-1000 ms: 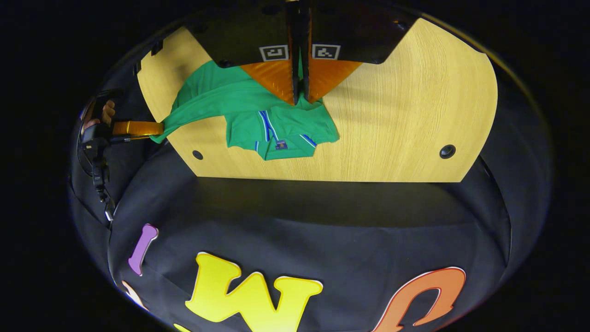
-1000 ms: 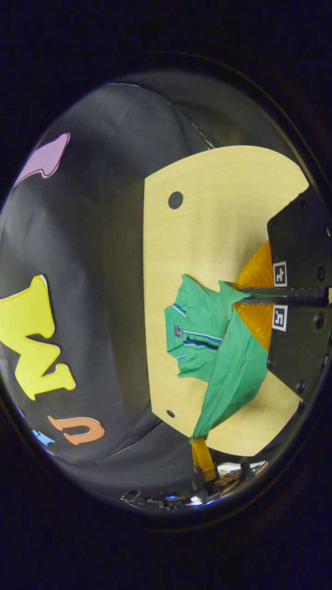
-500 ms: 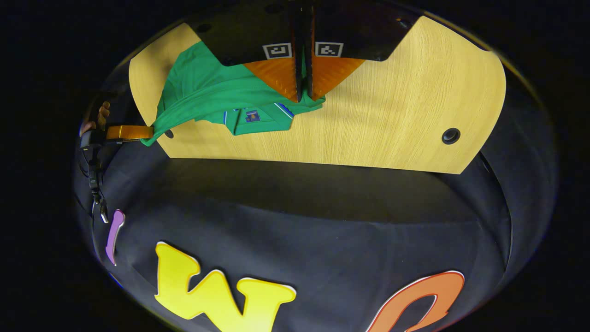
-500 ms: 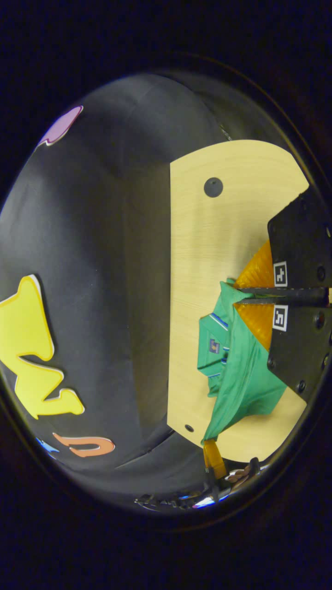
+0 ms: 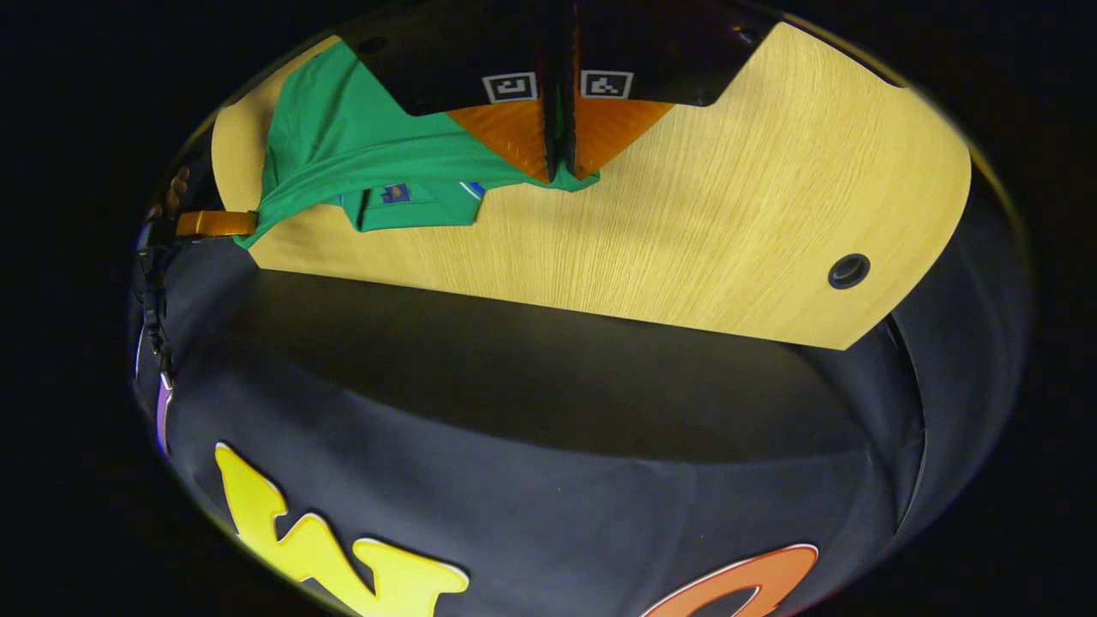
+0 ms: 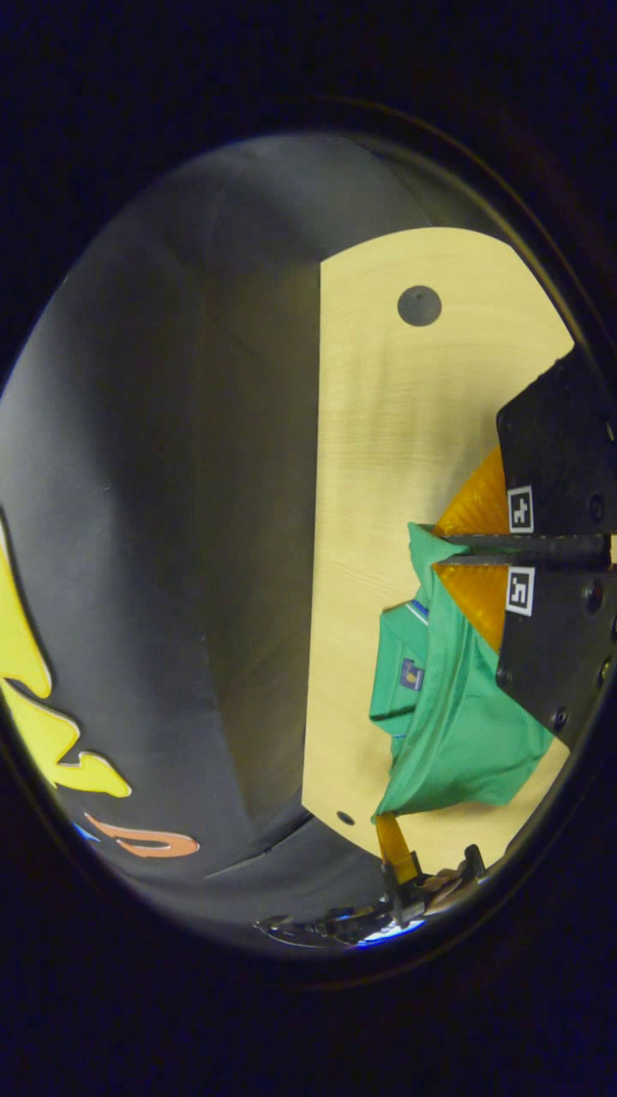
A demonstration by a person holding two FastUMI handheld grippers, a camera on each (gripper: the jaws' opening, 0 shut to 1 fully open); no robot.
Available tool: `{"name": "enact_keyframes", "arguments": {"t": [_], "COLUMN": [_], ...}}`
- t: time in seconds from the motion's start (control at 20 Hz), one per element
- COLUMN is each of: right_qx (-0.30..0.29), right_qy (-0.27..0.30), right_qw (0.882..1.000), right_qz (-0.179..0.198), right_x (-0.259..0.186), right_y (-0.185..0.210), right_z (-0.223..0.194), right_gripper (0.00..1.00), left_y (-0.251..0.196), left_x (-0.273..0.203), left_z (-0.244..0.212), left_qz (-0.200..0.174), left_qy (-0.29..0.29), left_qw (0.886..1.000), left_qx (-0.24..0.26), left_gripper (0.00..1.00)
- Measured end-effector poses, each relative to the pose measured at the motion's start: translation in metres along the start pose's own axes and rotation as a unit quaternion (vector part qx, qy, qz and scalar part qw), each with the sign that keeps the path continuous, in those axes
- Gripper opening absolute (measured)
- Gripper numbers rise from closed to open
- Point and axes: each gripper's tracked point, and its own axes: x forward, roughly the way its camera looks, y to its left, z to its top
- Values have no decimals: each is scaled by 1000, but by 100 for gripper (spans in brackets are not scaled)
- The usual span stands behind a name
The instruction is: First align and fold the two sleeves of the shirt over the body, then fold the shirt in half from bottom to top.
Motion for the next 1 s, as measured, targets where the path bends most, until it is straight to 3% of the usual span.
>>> {"name": "enact_keyframes", "arguments": {"t": [0.25, 0.45, 0.5, 0.55, 0.6, 0.65, 0.7, 0.85, 1.0], "right_qx": [-35, -66, -70, -68, -63, -58, -55, -54, -67], "right_qy": [24, 24, 15, 6, 1, -6, -18, -67, -113], "right_qw": [999, 997, 996, 996, 997, 997, 997, 995, 989], "right_qz": [-27, -45, -51, -51, -51, -52, -52, -59, -62], "right_x": [24, 25, 22, 18, 14, 7, -1, -34, -76], "right_y": [-10, -14, -15, -13, -12, -12, -10, -3, 11], "right_z": [-37, -50, -46, -42, -38, -35, -29, -9, 10], "right_gripper": [0, 5, 14, 29, 44, 53, 70, 95, 99], "left_y": [3, 7, 9, 7, 5, 3, 4, -9, -20], "left_x": [27, 28, 25, 20, 13, 1, -5, -37, -82], "left_z": [-12, -17, -15, -9, -1, 8, 16, 41, 62], "left_qz": [11, 27, 34, 34, 35, 36, 41, 44, 45], "left_qy": [-6, 2, -2, -8, -18, -29, -37, -59, -82], "left_qw": [1000, 1000, 999, 999, 999, 999, 998, 996, 995], "left_qx": [-2, 7, 11, 8, 7, 11, 21, 45, 36], "left_gripper": [9, 24, 39, 74, 100, 100, 100, 100, 100]}}
